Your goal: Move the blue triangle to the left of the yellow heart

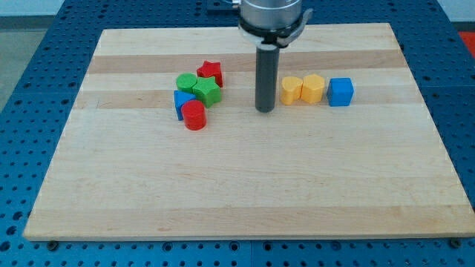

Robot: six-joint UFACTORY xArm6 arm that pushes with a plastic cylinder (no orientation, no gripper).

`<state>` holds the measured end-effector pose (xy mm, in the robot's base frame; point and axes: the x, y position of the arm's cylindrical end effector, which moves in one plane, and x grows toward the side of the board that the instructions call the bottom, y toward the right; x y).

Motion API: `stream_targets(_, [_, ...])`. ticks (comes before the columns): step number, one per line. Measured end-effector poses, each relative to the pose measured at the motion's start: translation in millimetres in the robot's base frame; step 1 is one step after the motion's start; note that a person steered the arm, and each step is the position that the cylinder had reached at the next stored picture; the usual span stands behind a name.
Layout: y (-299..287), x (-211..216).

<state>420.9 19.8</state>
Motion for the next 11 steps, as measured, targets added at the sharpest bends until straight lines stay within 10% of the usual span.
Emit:
stream_targets(2, [-85.0,94.2])
stream_targets(5, [-228.1,15.9])
stream_targets(11, [-73.7,15.9])
